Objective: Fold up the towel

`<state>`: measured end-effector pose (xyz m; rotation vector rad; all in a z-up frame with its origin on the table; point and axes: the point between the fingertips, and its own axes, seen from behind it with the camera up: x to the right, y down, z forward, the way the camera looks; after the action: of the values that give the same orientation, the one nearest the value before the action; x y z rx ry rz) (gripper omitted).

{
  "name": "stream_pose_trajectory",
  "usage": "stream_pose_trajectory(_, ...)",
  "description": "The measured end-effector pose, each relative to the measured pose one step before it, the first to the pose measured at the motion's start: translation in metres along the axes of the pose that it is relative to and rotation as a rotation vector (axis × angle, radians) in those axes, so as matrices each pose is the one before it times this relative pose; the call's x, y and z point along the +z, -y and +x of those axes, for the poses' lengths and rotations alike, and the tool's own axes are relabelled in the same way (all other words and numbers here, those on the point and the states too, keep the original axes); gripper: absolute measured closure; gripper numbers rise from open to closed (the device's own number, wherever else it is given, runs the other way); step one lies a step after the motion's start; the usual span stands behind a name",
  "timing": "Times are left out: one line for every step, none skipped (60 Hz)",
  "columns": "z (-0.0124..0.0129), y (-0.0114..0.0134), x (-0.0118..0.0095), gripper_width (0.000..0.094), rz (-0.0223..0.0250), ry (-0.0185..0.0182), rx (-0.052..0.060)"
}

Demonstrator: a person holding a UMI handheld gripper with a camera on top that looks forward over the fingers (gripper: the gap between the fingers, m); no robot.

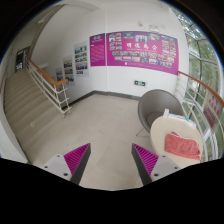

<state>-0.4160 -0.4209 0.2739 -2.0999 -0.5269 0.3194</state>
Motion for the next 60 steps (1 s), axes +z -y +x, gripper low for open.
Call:
stream_pose_trajectory(0.00122,-0.00191,-0.00023,0.0082,-0.00668,-0.00366,0.0030)
stream_pose_trajectory(0.00118,-0.00195,0.00005,0.0082,-0.00714,-0.00301,0.0031)
stream_pose_trajectory(0.00110,-0.00205,0.00038,0.0081,-0.00750,-0.00223,0.0029)
stream_pose_trajectory(0.00098,-0.00175,0.00084,0.0080,-0.00697,-0.00118,0.0021)
stream_pose_trajectory(0.00113,-0.00118,0.00147,0.0081,-0.00578,-0.00149,0.0019)
stream_pose_trajectory(-0.00286,-0.00249,0.01448,0.0082,-0.00165,-0.00497,0.0018)
stream_pose_trajectory(0.00112,-0.00110,0.00344,0.0082,-0.00466,-0.00261,0.0020)
stream_pose_trajectory(0.00177,-0.00126,0.00392,0.0082,-0.00436,-0.00349,0.0012)
stream_pose_trajectory(0.00222,-0.00192,0.00408,0.0083,-0.00445,-0.00390,0.0005)
stream_pose_trajectory(0.00781,-0.00291,-0.01090,0.0083,-0.00653,-0.00247,-0.0011)
stream_pose_trajectory(0.00293,-0.00243,0.00434,0.0083,-0.00233,-0.00436,0.0004)
stream_pose_trajectory(-0.00207,-0.00266,-0.00003,0.0084,-0.00233,-0.00643,0.0014)
stream_pose_trajectory(0.00420,-0.00357,0.01192,0.0083,0.00246,-0.00674,0.0015)
stream_pose_trajectory(0.00426,-0.00226,0.00364,0.0083,-0.00106,-0.00618,0.0017)
stream_pose_trajectory(0.00398,-0.00190,0.00363,0.0083,-0.00162,-0.00594,0.0023)
stream_pose_trajectory(0.00514,-0.00233,0.00342,0.0085,-0.00194,-0.00683,0.0021)
stream_pose_trajectory(0.00578,-0.00243,0.00330,0.0085,0.00013,-0.00785,0.0031)
stream_pose_trajectory(0.00502,-0.00086,-0.00232,0.0083,0.00237,-0.00882,0.0046)
stream_pose_trajectory(0.00613,-0.00479,0.00576,0.0084,0.00741,-0.01008,0.0042)
stream_pose_trajectory(0.00596,-0.00219,0.00326,0.0084,0.00471,-0.00892,0.0033)
stream_pose_trajectory(0.00625,-0.00255,0.00370,0.0083,0.00201,-0.00816,0.0013)
stream_pose_trajectory(0.00656,-0.00350,0.00390,0.0081,-0.00068,-0.00755,0.0002)
stream_pose_trajectory(0.00703,-0.00349,0.00409,0.0083,-0.00150,-0.00748,-0.0002)
stream_pose_trajectory(0.00728,-0.00331,0.00433,0.0082,-0.00036,-0.00773,0.0007)
stream_pose_trajectory(0.00771,-0.00260,0.00455,0.0081,0.00222,-0.00849,0.0024)
stream_pose_trajectory(0.01010,0.00038,0.00321,0.0081,0.00445,-0.00804,0.0037)
stream_pose_trajectory(0.00548,-0.00452,0.00524,0.0081,0.00127,-0.00935,0.0029)
stream_pose_trajectory(0.00773,-0.00270,0.00513,0.0077,-0.00067,-0.00805,0.0030)
stream_pose_trajectory(0.00872,-0.00279,0.00568,0.0079,-0.00147,-0.00892,0.0030)
stream_pose_trajectory(0.00873,-0.00266,0.00569,0.0081,-0.00177,-0.00943,0.0036)
stream_pose_trajectory(0.00921,-0.00220,0.00646,0.0082,-0.00032,-0.01024,0.0038)
stream_pose_trajectory(0.01229,-0.00159,0.00880,0.0081,0.00277,-0.01020,0.0045)
stream_pose_trajectory(0.01055,-0.00065,0.00873,0.0081,0.00322,-0.01089,0.0051)
stream_pose_trajectory(0.00695,0.00188,0.00323,0.0081,-0.00094,-0.01077,0.0061)
stream_pose_trajectory(0.00949,-0.00062,0.00778,0.0081,0.00049,-0.01081,0.0049)
stream_pose_trajectory(0.00937,-0.00034,0.00832,0.0081,-0.00075,-0.01089,0.0055)
stream_pose_trajectory(0.00897,0.00071,0.00844,0.0082,-0.00033,-0.01191,0.0069)
stream_pose_trajectory(0.00904,0.00171,0.00880,0.0079,0.00345,-0.01279,0.0078)
stream_pose_trajectory(0.00905,0.00277,0.00914,0.0078,0.00755,-0.01349,0.0075)
stream_pose_trajectory(0.01366,-0.00230,0.01889,0.0078,0.01327,-0.01361,0.0039)
stream_pose_trajectory(0.00863,0.00291,0.01047,0.0077,0.00546,-0.01166,0.0049)
stream_pose_trajectory(0.00716,0.00111,0.01006,0.0078,0.00084,-0.00999,0.0045)
stream_pose_trajectory(0.00800,0.00444,0.00881,0.0086,-0.00600,-0.01034,0.0049)
stream_pose_trajectory(0.00728,-0.00092,0.01506,0.0087,-0.00240,-0.01082,0.0031)
stream_pose_trajectory(0.00653,0.00126,0.01117,0.0084,-0.00510,-0.00890,0.0060)
stream_pose_trajectory(0.00578,0.00178,0.01175,0.0086,-0.00267,-0.00757,0.0080)
stream_pose_trajectory(0.00523,0.00084,0.01040,0.0086,-0.00087,-0.00699,0.0102)
stream_pose_trajectory(0.00594,0.00248,0.01242,0.0086,-0.00126,-0.00806,0.0095)
stream_pose_trajectory(0.00526,0.00065,0.01089,0.0086,-0.00427,-0.00789,0.0096)
stream_pose_trajectory(0.00517,0.00022,0.01114,0.0085,-0.00601,-0.00796,0.0093)
stream_pose_trajectory(0.00478,-0.00048,0.01060,0.0085,-0.00679,-0.00837,0.0091)
stream_pose_trajectory(0.00471,-0.00003,0.01050,0.0084,-0.00662,-0.00785,0.0075)
stream_pose_trajectory(0.00422,-0.00012,0.00960,0.0085,-0.00612,-0.00783,0.0061)
stream_pose_trajectory(0.00381,-0.00029,0.00966,0.0086,-0.00595,-0.00795,0.0047)
stream_pose_trajectory(0.00359,-0.00084,0.00926,0.0087,-0.00728,-0.00751,0.0035)
stream_pose_trajectory(0.00320,-0.00144,0.00896,0.0088,-0.00914,-0.00652,0.0022)
stream_pose_trajectory(0.00234,-0.00218,0.00843,0.0089,-0.00991,-0.00530,0.0013)
stream_pose_trajectory(0.00171,-0.00117,0.00849,0.0092,-0.00944,-0.00190,0.0008)
stream_pose_trajectory(0.00086,-0.00193,0.00756,0.0098,-0.00903,-0.00078,0.0017)
stream_pose_trajectory(0.00037,-0.00193,0.00628,0.0105,-0.00871,0.00034,0.0019)
